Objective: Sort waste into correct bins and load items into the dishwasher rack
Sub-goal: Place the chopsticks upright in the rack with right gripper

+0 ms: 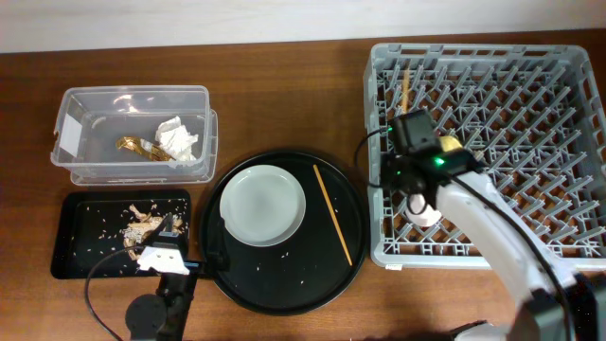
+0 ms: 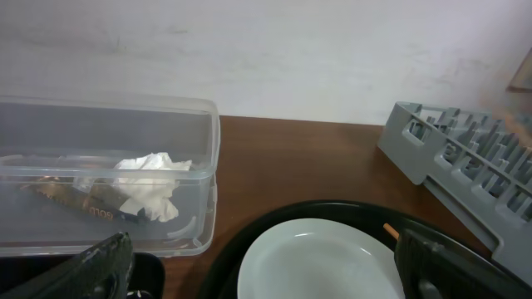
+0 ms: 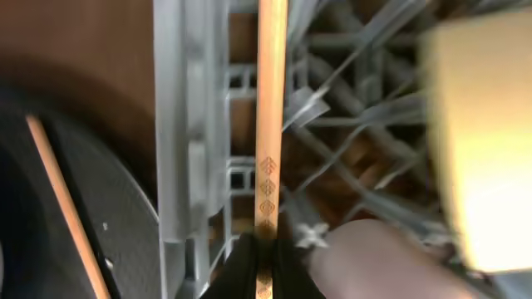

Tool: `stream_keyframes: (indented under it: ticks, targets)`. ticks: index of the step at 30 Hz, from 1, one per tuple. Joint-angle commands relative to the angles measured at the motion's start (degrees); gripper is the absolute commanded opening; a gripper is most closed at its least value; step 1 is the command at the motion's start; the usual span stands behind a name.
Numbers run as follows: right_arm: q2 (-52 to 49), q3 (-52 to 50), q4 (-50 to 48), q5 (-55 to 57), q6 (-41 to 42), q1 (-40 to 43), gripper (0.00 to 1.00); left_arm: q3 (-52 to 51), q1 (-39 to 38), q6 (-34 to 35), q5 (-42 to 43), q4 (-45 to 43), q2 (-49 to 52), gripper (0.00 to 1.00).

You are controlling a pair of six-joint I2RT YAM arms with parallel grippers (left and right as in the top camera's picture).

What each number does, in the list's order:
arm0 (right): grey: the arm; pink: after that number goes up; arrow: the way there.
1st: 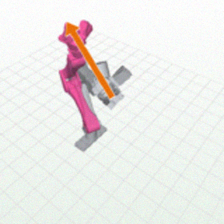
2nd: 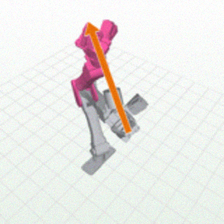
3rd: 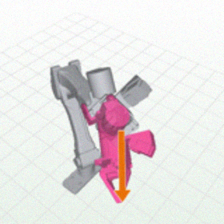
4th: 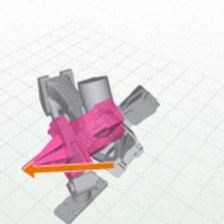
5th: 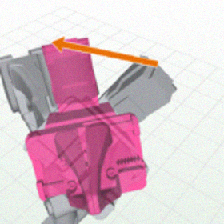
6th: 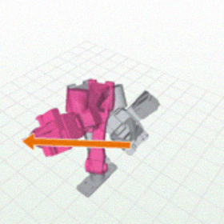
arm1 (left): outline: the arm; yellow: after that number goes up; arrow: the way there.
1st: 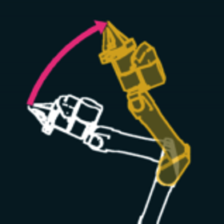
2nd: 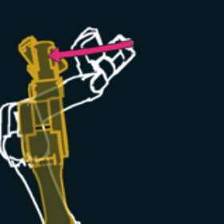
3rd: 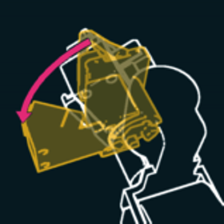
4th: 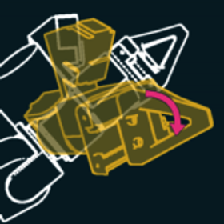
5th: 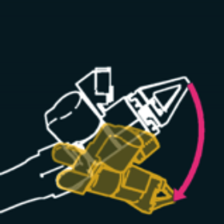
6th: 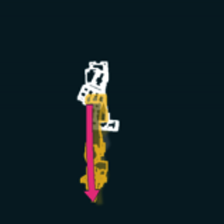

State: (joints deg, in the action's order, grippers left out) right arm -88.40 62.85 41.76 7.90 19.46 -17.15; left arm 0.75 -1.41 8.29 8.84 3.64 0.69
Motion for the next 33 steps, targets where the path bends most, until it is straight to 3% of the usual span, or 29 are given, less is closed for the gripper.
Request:
stream_keyframes:
  ticks: [1,2,3,4,7,14,20,23,27,33]
  targets:
    - [-1.9,0.6,-0.2,-2.8,-3.4,-1.8,0.2,-0.2,0.5,-0.9,0.8,0.1,-0.3,0.99]
    - [-1.7,0.7,-0.2,-2.5,-3.4,-2.4,0.41,-0.2,0.5,-0.9,0.8,0.1,-0.3,0.99]
    - [-1.5,0.9,0.1,-2.6,-3.3,-2.6,0.48,-0.2,0.5,-0.9,0.8,0.1,-0.3,0.99]
    - [-0.8,1.7,1.5,-3.1,-2.4,-3.0,0.53,-0.2,0.5,-0.9,0.8,0.1,-0.3,0.99]
    - [1.8,3.4,4.0,-7.1,-2.4,-6.9,0.53,-0.2,0.5,-0.9,0.8,0.1,-0.3,0.99]
    - [-2.4,0.7,3.8,-6.7,0.8,-22.4,0.47,-0.2,0.5,-0.9,0.8,0.1,-0.3,0.99]
    - [-16.3,-0.2,0.4,-4.9,2.4,-23.3,0.43,-0.2,0.5,-0.9,0.8,0.1,-0.3,0.99]
    - [-20.7,-0.2,0.5,-4.7,2.5,-23.3,0.25,-0.2,0.5,-0.9,0.8,0.1,-0.3,0.99]
    - [-18.9,-0.1,1.5,-4.7,2.5,-22.9,0.04,-0.2,0.5,-0.9,0.8,0.1,-0.3,0.99]
    - [-3.7,2.9,6.9,-1.0,1.7,-17.6,0.04,-0.2,0.5,-0.9,0.8,0.1,-0.3,0.99]
